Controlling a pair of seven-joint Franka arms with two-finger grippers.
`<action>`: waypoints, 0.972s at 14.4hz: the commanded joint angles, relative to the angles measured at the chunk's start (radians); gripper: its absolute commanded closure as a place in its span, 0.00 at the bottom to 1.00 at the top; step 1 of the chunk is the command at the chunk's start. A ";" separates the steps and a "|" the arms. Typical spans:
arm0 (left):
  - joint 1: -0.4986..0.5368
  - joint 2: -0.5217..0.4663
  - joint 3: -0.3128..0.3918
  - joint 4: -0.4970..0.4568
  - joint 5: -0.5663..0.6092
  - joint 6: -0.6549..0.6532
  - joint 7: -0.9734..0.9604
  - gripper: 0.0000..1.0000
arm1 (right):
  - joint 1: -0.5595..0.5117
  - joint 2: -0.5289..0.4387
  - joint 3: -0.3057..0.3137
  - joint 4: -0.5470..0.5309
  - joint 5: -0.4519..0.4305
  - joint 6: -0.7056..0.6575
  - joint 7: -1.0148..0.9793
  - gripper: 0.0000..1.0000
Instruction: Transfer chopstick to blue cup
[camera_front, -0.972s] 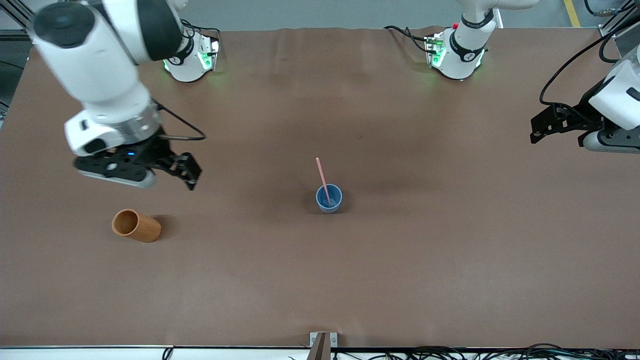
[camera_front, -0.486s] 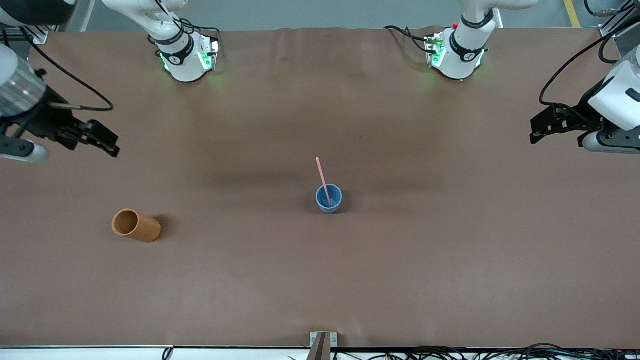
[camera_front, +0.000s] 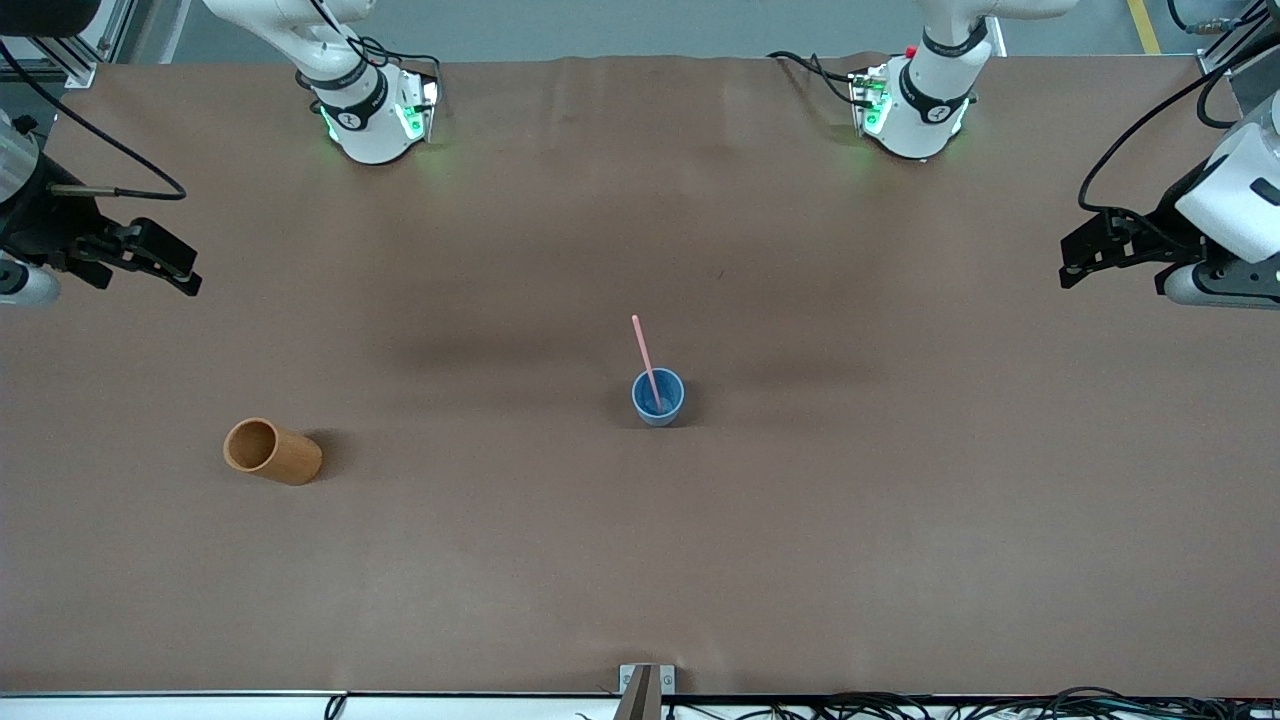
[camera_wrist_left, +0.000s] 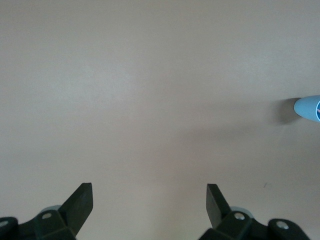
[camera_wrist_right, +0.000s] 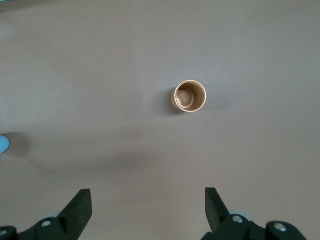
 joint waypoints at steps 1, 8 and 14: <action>0.005 0.001 -0.005 0.006 0.009 0.006 0.006 0.00 | 0.008 -0.008 -0.034 0.015 0.021 0.010 -0.013 0.00; 0.005 0.001 -0.005 0.006 0.006 0.006 0.011 0.00 | 0.014 -0.022 -0.062 0.018 0.024 -0.056 -0.126 0.00; 0.005 0.000 -0.005 0.006 0.006 0.006 0.014 0.00 | -0.006 -0.018 -0.055 0.020 0.024 -0.068 -0.123 0.00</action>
